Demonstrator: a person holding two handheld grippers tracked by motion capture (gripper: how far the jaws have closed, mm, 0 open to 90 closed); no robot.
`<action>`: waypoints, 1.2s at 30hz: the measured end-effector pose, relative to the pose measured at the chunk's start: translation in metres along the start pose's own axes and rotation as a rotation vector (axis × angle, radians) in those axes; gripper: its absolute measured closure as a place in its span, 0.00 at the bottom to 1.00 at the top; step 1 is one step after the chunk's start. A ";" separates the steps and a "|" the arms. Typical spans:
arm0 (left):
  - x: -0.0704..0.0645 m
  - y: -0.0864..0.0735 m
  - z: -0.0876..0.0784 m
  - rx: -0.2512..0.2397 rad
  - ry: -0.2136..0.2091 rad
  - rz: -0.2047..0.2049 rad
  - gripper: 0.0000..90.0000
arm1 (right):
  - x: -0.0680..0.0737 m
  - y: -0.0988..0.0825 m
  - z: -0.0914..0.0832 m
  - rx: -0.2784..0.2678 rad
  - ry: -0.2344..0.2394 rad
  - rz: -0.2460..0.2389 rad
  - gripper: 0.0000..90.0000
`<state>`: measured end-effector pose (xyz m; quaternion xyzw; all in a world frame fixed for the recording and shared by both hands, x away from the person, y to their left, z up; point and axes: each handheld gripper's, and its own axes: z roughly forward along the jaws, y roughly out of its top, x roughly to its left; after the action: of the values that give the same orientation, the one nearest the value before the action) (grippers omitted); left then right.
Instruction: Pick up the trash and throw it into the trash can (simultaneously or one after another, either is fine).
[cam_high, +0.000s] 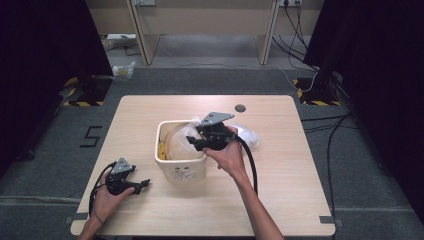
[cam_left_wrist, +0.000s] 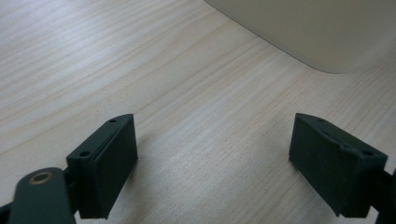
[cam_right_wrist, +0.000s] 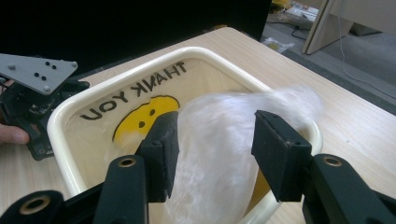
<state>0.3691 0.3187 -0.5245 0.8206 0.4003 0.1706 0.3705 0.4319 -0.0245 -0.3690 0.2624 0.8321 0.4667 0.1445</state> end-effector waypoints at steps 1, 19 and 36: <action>0.000 0.000 0.000 0.000 0.000 0.000 0.16 | 0.000 0.000 -0.001 -0.001 -0.003 0.001 0.56; 0.000 0.000 0.000 0.002 0.000 0.002 0.16 | -0.036 -0.011 -0.030 -0.025 -0.117 0.100 0.50; 0.000 0.000 0.000 0.002 0.000 0.003 0.16 | -0.075 -0.044 -0.037 0.008 -0.226 0.215 0.43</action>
<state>0.3691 0.3189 -0.5244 0.8216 0.3993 0.1707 0.3693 0.4620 -0.1119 -0.3880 0.4017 0.7794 0.4436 0.1855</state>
